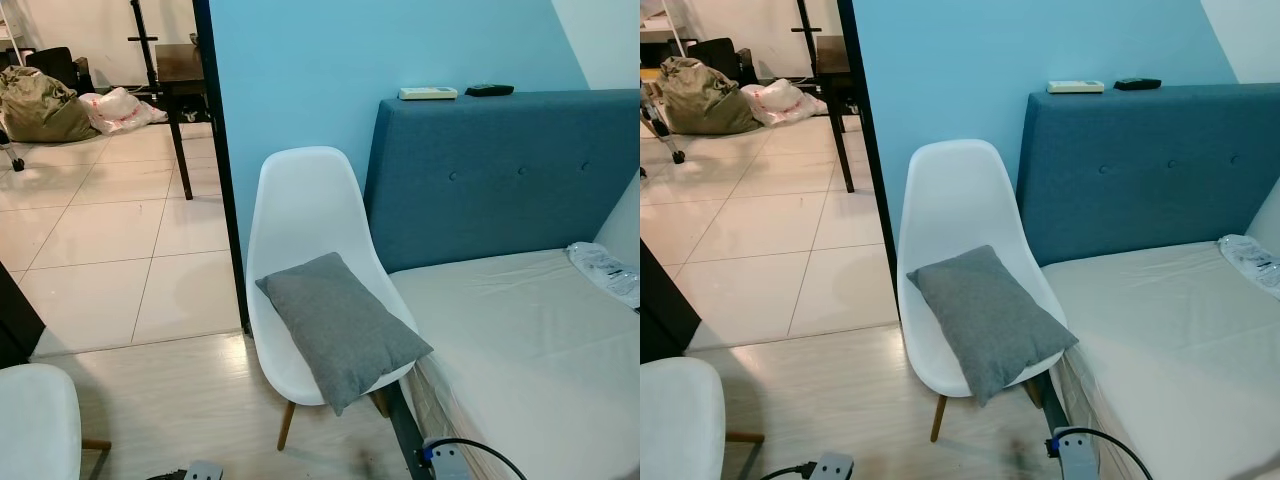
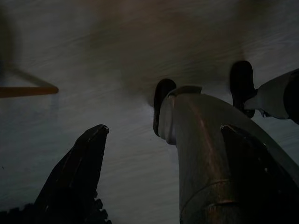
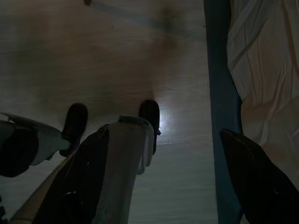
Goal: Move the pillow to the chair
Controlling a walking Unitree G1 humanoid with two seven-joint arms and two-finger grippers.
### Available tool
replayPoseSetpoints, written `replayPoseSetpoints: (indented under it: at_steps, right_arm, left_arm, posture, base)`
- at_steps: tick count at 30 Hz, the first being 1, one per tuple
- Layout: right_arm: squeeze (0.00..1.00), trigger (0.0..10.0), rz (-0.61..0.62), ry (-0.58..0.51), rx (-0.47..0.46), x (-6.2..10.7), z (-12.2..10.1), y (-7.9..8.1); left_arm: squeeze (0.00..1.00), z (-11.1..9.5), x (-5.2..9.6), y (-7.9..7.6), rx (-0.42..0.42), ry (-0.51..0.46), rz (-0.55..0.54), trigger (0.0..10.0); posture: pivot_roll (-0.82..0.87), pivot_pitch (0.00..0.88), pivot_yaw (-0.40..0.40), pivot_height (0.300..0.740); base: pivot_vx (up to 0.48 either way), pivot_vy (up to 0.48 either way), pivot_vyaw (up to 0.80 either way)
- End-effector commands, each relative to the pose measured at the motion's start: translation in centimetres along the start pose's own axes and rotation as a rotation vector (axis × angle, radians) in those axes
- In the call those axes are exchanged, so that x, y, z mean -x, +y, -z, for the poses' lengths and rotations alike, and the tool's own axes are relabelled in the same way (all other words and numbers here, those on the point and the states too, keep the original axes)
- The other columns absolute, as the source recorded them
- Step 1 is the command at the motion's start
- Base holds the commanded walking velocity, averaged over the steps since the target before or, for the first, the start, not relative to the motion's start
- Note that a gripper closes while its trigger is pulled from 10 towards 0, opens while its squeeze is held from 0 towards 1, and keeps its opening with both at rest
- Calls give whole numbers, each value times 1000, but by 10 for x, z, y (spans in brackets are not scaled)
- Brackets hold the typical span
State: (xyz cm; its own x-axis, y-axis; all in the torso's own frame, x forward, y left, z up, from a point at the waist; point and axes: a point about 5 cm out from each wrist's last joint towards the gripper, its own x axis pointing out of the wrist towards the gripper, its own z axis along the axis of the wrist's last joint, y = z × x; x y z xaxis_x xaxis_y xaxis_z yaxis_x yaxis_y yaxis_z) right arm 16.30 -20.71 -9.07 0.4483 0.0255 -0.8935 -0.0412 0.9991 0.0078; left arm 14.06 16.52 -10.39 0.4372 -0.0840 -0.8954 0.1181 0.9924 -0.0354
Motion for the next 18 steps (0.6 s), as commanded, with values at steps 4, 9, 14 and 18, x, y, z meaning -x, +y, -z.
replayPoseSetpoints:
  at_steps: [4,9,14,18]
  right_arm:
    - [0,10000,10,18,15,1,4,-4]
    - [0,10000,10,25,21,1,6,-5]
    - [0,10000,15,25,36,1,5,-6]
    - [0,10000,19,23,37,1,5,-6]
  left_arm:
    - [0,2,0,-3,-14,13,4,10000]
    - [0,1,0,-1,-11,10,-2,10000]
    - [0,1,0,-1,-15,13,-1,10000]
    - [0,-1,-1,-2,10,2,-6,10000]
  posture:
    - [37,0,-66,740]
    - [39,0,-67,740]
    - [37,0,-65,740]
    - [38,0,-76,740]
  base:
    - [0,0,0]
    - [0,0,0]
    - [0,0,0]
    - [0,0,0]
